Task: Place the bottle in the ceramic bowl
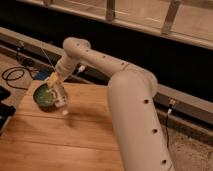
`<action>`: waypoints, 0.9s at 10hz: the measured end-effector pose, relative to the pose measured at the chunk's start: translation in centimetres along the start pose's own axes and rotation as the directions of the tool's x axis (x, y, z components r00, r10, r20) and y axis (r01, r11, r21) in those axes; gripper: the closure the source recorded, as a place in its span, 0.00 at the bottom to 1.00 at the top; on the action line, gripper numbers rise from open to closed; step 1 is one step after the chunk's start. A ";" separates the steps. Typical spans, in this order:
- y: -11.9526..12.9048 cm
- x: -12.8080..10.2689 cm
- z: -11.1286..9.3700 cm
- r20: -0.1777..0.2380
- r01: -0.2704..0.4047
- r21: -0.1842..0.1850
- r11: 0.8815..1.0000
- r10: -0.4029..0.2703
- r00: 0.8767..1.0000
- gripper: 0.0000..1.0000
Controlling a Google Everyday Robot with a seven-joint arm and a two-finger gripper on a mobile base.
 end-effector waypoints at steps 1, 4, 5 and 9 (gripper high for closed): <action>0.2 -1.3 0.6 0.005 0.030 -0.002 1.000 -0.030 1.000 1.00; 0.1 -6.2 3.2 0.033 0.141 0.017 0.990 -0.141 0.989 1.00; -0.1 -7.3 3.4 0.052 0.185 0.031 0.982 -0.187 0.981 1.00; -0.2 -8.8 3.1 0.074 0.252 0.044 0.967 -0.255 0.964 0.91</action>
